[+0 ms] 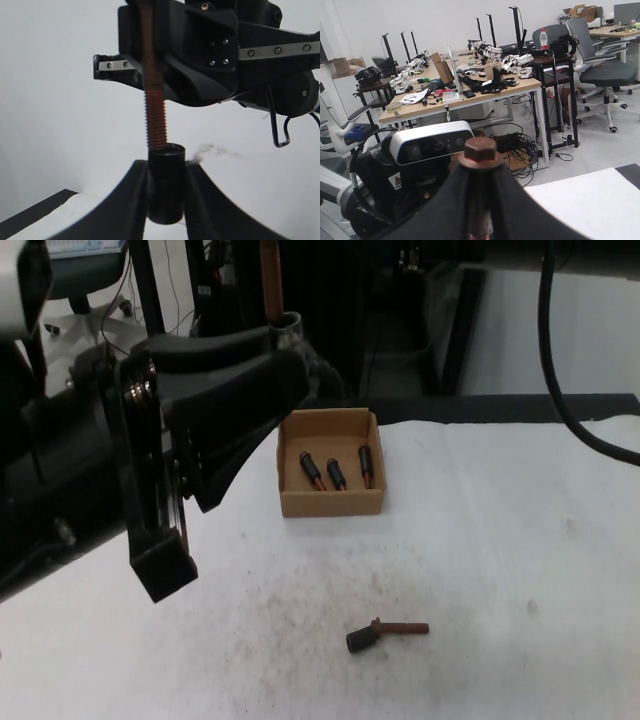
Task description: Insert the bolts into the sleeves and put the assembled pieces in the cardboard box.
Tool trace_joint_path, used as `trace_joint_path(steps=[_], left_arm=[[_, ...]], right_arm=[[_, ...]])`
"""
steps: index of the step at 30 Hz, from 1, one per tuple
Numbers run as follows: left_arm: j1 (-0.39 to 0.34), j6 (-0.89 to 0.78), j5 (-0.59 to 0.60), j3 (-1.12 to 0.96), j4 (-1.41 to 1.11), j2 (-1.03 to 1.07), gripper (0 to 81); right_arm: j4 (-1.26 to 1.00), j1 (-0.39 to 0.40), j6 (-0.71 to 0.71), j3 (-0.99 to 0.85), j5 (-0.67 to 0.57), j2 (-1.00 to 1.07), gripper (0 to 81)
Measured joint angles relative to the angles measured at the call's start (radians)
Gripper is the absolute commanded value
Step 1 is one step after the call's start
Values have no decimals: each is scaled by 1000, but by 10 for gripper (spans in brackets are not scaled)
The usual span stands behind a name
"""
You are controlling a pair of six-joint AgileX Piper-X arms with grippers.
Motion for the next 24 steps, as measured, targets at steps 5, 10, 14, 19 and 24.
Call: trace_joint_path(steps=[5, 10, 14, 19, 24], left_arm=[[0, 5, -15, 0, 0, 0, 0], [0, 5, -15, 0, 0, 0, 0], [0, 5, -15, 0, 0, 0, 0], [0, 5, -15, 0, 0, 0, 0], [0, 5, -15, 0, 0, 0, 0]], right_arm=[[0, 0, 0, 0, 0, 0, 8], [0, 0, 0, 0, 0, 0, 8], [0, 0, -4, 0, 0, 0, 8], [0, 0, -16, 0, 0, 0, 8], [0, 0, -22, 0, 0, 0, 8]])
